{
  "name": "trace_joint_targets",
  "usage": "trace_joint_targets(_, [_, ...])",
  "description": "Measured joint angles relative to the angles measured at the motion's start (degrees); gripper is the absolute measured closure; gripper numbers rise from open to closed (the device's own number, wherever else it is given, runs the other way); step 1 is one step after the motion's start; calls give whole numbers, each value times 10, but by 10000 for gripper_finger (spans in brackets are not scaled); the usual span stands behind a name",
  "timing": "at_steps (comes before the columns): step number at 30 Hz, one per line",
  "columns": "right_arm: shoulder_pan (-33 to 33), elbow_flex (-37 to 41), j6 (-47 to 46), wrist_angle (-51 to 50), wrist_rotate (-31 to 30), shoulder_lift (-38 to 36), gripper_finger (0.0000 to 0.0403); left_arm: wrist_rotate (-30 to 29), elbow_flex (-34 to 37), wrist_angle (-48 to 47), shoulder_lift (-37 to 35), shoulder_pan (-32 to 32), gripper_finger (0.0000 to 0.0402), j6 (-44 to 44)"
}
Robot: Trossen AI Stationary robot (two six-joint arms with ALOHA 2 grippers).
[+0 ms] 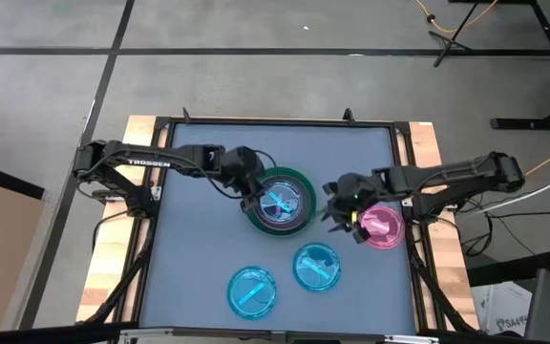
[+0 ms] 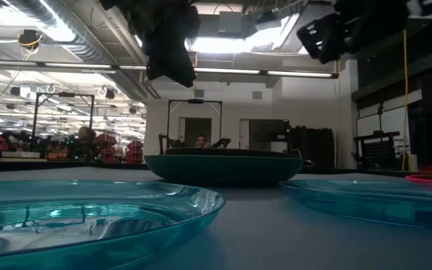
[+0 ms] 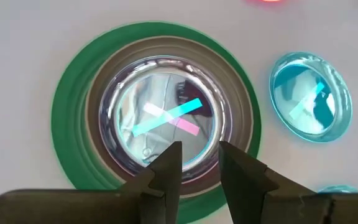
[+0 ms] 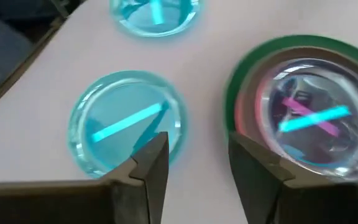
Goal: Stack plastic plates
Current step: Stack the bottom right blue plate on top of the top blue plate
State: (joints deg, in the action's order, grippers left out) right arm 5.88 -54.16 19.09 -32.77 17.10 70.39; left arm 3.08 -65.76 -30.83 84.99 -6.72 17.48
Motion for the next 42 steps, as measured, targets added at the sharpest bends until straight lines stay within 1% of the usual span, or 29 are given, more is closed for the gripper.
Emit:
trace_joint_targets(2, [22,8,0,3,-8,0,246,-12,0,0,0,7,303,-1])
trace_joint_targets(7, [68,35,-34,2,-84,0,246,-26,0,0,0,20,303,-1])
trace_joint_targets(10, [84,54,-62,5,-101,0,246,-26,0,0,0,27,303,-1])
trace_joint_targets(14, [89,86,-108,47,-105,0,246,-26,0,0,0,32,303,-2])
trace_joint_targets(18, [87,125,-161,109,-107,0,246,-27,0,0,0,36,303,-2])
trace_joint_targets(25, [87,177,-180,202,-107,0,246,-30,0,5,0,38,303,-2])
trace_joint_targets(28, [87,190,-181,219,-119,0,246,-30,0,6,0,38,303,-1])
trace_joint_targets(32, [87,198,-205,227,-136,1,246,-30,0,6,0,38,303,-2])
trace_joint_targets(36, [87,200,-222,231,-137,24,246,-30,0,6,0,38,303,-2])
trace_joint_targets(42, [87,200,-251,273,-127,86,246,-30,0,7,0,38,303,-1])
